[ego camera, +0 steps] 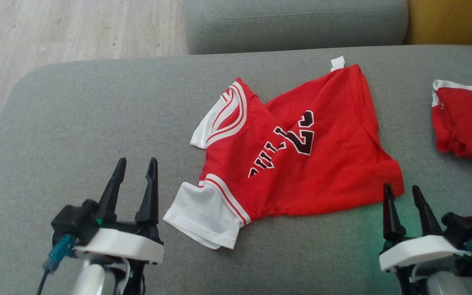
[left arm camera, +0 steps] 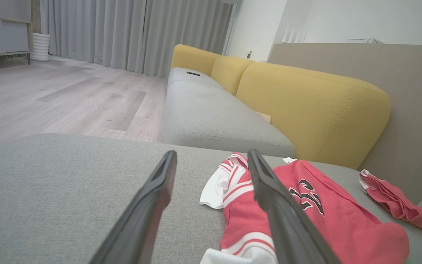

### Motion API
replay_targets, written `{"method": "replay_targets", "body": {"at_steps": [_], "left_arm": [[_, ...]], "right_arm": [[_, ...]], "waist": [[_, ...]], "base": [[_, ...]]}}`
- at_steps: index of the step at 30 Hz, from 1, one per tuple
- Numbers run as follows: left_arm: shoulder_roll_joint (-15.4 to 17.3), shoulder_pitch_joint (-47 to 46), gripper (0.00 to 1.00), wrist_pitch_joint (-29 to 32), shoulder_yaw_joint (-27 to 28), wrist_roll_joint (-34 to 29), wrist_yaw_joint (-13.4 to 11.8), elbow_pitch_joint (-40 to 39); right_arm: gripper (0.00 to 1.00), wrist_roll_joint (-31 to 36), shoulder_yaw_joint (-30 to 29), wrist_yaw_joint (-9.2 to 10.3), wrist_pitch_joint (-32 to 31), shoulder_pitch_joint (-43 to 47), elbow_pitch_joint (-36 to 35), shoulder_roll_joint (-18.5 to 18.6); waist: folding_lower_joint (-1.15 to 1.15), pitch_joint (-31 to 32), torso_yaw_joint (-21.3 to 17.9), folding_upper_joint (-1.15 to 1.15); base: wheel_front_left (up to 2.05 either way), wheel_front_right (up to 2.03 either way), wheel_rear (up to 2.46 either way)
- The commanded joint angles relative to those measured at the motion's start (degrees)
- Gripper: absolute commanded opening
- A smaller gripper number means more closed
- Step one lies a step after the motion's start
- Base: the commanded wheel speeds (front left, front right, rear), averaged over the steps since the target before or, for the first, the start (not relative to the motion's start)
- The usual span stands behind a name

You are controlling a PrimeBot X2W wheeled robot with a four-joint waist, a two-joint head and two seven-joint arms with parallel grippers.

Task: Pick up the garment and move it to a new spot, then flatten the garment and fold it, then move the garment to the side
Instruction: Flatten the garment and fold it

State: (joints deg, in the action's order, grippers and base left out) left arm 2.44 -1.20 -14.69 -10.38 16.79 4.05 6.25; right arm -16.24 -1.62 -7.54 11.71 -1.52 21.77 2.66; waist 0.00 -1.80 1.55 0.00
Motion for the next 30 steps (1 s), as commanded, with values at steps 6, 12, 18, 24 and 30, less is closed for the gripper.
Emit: {"method": "replay_targets", "body": {"at_steps": [6,12,18,24,30], "left_arm": [[0.4,-1.7,1.00,-0.3,0.4,0.0,1.1,1.0],[0.4,-2.6,1.00,-0.3,-2.4,-1.0,2.2,9.8],[0.5,-4.8,1.00,-0.3,-2.9,-3.8,0.5,19.4],[0.5,-7.8,1.00,-0.3,-2.6,-5.3,-1.2,26.8],[0.6,-10.1,1.00,-0.3,-2.7,-5.8,-1.6,31.6]], "right_arm": [[1.00,-3.0,1.8,0.05,0.8,-3.0,-1.9,0.2],[1.00,-3.8,2.2,0.05,0.4,-3.7,-2.0,0.2],[1.00,-3.8,2.3,0.05,-0.1,-3.8,-2.5,0.2],[1.00,-3.7,2.5,0.05,-0.4,-3.8,-3.0,0.2],[1.00,-3.7,2.7,0.05,-0.6,-4.2,-3.3,0.2]], "waist": [[0.00,-0.5,-0.5,0.00],[0.00,-0.9,-0.9,0.00],[0.00,-1.9,-1.5,0.00],[0.00,-2.8,-2.2,0.00],[0.00,-3.8,-2.7,0.00]], "base": [[0.00,0.00,0.00],[0.00,0.00,0.00],[0.00,0.00,0.00],[0.00,0.00,0.00],[0.00,0.00,0.00]]}}
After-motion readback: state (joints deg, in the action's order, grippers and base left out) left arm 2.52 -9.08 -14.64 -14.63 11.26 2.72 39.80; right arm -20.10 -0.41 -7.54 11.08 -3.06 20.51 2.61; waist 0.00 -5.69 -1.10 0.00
